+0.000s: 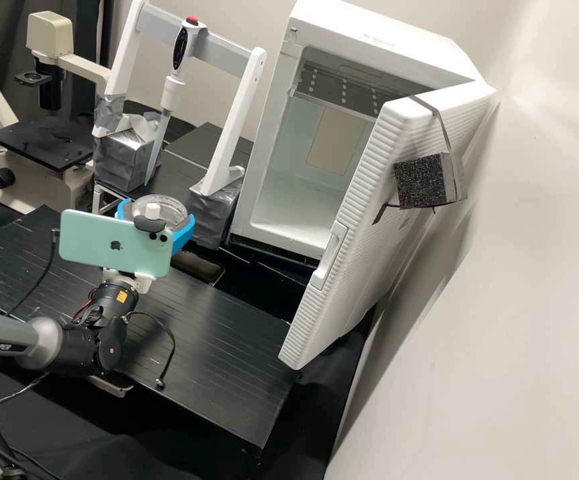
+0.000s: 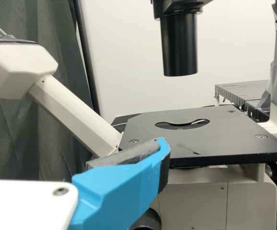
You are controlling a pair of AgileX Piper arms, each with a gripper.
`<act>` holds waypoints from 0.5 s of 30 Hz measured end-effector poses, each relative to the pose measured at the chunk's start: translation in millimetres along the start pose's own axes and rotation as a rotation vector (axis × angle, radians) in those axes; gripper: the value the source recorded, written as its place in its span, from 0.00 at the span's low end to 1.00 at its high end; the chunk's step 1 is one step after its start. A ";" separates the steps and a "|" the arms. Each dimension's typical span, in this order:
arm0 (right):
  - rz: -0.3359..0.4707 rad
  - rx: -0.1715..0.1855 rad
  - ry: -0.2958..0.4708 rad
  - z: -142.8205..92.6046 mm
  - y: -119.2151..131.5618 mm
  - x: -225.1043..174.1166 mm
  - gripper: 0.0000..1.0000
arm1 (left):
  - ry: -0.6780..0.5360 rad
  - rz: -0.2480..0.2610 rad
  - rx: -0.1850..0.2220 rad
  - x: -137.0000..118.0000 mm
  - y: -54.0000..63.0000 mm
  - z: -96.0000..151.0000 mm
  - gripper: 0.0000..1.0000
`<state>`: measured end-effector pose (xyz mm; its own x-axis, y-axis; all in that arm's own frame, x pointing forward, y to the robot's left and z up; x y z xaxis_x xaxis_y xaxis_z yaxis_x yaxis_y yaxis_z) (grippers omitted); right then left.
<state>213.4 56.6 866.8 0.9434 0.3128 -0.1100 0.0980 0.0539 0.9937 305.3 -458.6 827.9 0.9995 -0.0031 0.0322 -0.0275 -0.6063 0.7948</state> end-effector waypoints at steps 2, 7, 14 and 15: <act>-0.032 0.002 0.035 -9.6 -7.5 1.4 0.00 | 0.000 0.000 0.000 0.0 0.0 0.0 1.00; -0.129 0.030 0.124 -32.9 -28.4 9.6 0.00 | 0.000 0.000 0.000 0.0 0.0 0.0 1.00; -0.237 0.032 0.227 -64.6 -50.2 33.8 0.00 | 0.000 0.000 0.000 0.0 0.0 0.0 1.00; -0.238 0.036 0.238 -68.3 -51.9 38.8 0.00 | 0.000 0.000 0.000 0.0 0.0 0.0 1.00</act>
<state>223.2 130.7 809.6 0.7926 0.5085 -0.3365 0.3218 0.1198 0.9392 305.3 -458.6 827.9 0.9995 -0.0031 0.0322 -0.0275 -0.6063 0.7948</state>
